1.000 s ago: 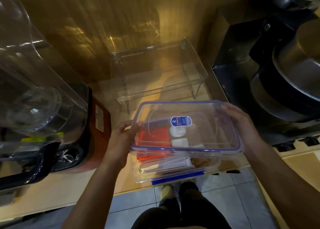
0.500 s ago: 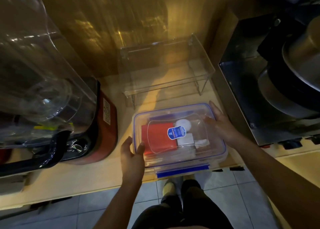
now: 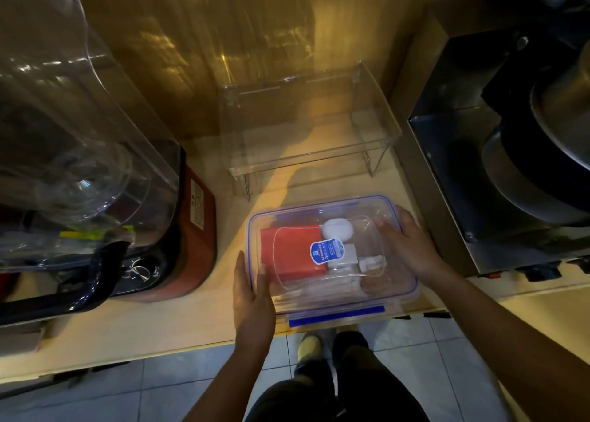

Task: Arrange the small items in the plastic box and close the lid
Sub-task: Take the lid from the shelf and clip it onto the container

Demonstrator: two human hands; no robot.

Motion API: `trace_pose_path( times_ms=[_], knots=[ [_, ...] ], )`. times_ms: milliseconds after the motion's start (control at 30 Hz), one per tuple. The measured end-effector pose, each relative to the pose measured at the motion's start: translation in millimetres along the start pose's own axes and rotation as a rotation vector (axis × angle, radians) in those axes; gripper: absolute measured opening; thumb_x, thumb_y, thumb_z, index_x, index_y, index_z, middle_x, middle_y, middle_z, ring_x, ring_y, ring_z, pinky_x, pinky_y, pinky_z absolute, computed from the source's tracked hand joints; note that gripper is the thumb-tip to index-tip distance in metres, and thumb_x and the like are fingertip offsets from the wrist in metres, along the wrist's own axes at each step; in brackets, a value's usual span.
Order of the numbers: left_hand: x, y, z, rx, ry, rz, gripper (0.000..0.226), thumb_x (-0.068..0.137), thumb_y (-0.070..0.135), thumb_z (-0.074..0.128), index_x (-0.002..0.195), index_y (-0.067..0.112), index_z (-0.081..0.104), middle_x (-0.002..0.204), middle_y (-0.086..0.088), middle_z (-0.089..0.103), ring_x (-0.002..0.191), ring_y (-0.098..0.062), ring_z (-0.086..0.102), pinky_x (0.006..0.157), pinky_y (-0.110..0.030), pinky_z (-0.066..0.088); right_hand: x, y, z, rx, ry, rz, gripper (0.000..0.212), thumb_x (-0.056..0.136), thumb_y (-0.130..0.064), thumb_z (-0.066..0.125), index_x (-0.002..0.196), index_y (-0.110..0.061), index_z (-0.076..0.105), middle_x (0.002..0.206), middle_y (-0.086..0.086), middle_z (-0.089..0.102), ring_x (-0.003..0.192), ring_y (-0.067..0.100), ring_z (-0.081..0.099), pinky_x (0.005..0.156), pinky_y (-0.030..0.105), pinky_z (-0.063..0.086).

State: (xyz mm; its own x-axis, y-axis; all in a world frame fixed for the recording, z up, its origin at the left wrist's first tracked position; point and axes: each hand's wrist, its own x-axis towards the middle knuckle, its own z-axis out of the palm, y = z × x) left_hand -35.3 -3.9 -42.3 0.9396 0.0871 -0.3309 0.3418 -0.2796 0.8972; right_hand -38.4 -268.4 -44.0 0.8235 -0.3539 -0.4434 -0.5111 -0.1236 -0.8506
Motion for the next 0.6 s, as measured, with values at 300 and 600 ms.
trace_pose_path(
  times_ms=[300,600],
  knots=[
    [51,42,10,0.949,-0.028,0.596,0.058,0.092,0.051,0.036,0.145,0.028,0.025,0.157,-0.006,0.018,0.146,-0.025,0.007,0.116,-0.042,0.006,26,-14,6,-0.907,0.086,-0.447,0.056,0.095,-0.049,0.028,0.147,-0.034,0.012,0.159,-0.005,0.009,0.145,0.013,0.009,0.112,0.043,0.016],
    [73,27,29,1.169,-0.079,0.551,0.065,0.083,0.069,0.003,0.140,0.041,-0.012,0.159,0.002,0.009,0.146,-0.020,0.003,0.116,-0.046,-0.002,32,-14,6,-1.019,0.023,-0.429,0.060,0.096,-0.048,0.024,0.148,-0.025,0.007,0.159,-0.006,0.005,0.145,0.010,-0.001,0.112,0.038,0.012]
  ],
)
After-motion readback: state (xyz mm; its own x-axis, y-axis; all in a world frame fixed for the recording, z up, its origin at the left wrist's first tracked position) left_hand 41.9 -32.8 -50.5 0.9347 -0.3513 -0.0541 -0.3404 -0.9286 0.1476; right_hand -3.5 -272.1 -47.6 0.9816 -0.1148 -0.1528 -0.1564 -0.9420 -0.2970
